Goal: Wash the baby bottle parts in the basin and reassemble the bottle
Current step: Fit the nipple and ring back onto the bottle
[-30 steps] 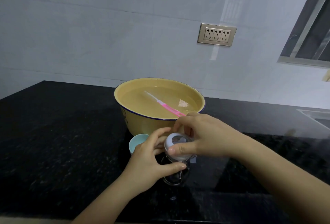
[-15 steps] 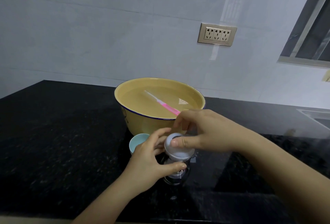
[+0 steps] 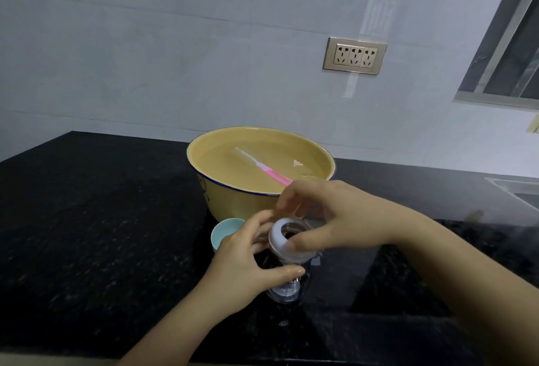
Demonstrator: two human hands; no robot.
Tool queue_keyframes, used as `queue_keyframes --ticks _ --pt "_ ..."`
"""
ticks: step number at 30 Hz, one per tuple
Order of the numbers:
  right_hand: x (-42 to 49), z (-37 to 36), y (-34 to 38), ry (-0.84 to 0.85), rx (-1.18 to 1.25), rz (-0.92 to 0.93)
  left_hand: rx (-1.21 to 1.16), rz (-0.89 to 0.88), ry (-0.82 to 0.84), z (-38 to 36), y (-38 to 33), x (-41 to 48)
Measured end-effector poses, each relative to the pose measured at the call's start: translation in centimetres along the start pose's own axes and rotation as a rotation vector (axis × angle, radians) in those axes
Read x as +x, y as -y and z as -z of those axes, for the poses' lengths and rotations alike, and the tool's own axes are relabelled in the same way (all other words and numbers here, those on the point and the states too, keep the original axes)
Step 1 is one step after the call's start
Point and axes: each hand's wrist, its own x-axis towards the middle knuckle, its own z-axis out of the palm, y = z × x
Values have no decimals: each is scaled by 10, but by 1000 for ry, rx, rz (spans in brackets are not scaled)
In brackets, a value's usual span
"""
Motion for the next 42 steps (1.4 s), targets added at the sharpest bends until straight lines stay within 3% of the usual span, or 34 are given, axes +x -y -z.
queue_keyframes --ticks 3,8,13,15,20,22,27,29,42 --pt "-1 0 1 41 -2 9 4 -8 23 1 -1 0" --pt "1 -7 3 -63 -335 -58 -8 4 17 0 2 0" --pt "-1 -3 1 74 -63 37 -10 3 6 -1 -1 -1" --pt "-2 -4 1 70 -64 54 -11 4 6 -1 -4 -2" --pt "-1 -13 8 -95 -451 -25 -17 42 0 0 -2 -2" --pt "0 -14 8 -121 -492 -10 -10 50 1 1 -1 -1" --pt "-2 -2 2 39 -157 -8 21 33 31 0 -2 -1" --pt "-1 -3 0 63 -144 25 43 31 61 0 -3 -2" --pt "-1 -32 4 -227 -216 -115 15 73 32 -3 2 -2"
